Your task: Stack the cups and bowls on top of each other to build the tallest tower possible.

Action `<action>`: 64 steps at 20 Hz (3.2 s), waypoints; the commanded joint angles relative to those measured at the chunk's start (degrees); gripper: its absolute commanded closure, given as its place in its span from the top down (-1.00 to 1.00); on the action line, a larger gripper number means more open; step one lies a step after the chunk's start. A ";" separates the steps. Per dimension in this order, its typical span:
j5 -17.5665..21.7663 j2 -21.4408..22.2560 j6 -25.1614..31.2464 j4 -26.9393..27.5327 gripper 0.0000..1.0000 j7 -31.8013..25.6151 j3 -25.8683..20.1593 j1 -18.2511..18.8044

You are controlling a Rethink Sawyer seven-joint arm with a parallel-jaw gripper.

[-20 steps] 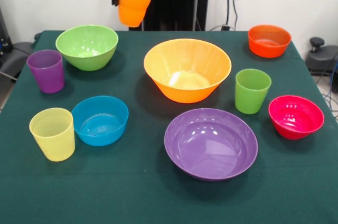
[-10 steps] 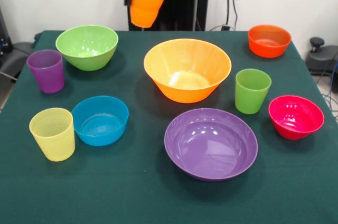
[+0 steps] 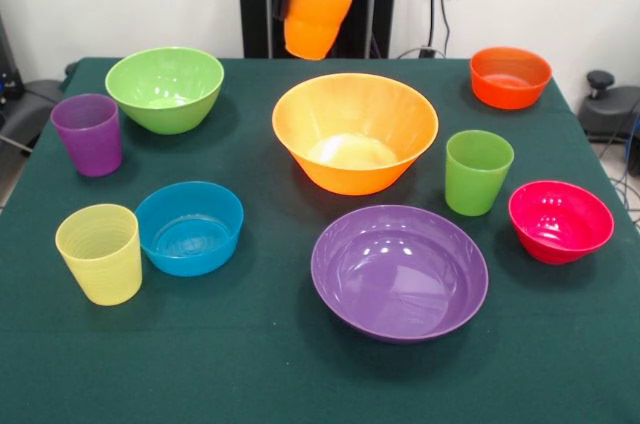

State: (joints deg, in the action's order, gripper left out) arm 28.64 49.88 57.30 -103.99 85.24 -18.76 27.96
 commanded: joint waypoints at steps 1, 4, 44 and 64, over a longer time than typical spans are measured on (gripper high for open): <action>-1.31 -2.30 4.19 2.56 -1.00 3.53 -0.08 -1.43; -1.37 -3.14 3.35 2.75 -1.00 3.73 0.11 -1.52; 0.24 -9.72 -1.28 4.66 -1.00 4.87 1.86 -4.83; -1.44 -14.37 -7.83 6.08 -1.00 7.13 1.69 -4.52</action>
State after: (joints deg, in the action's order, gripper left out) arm 28.13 37.69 51.50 -101.30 85.24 -17.48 24.60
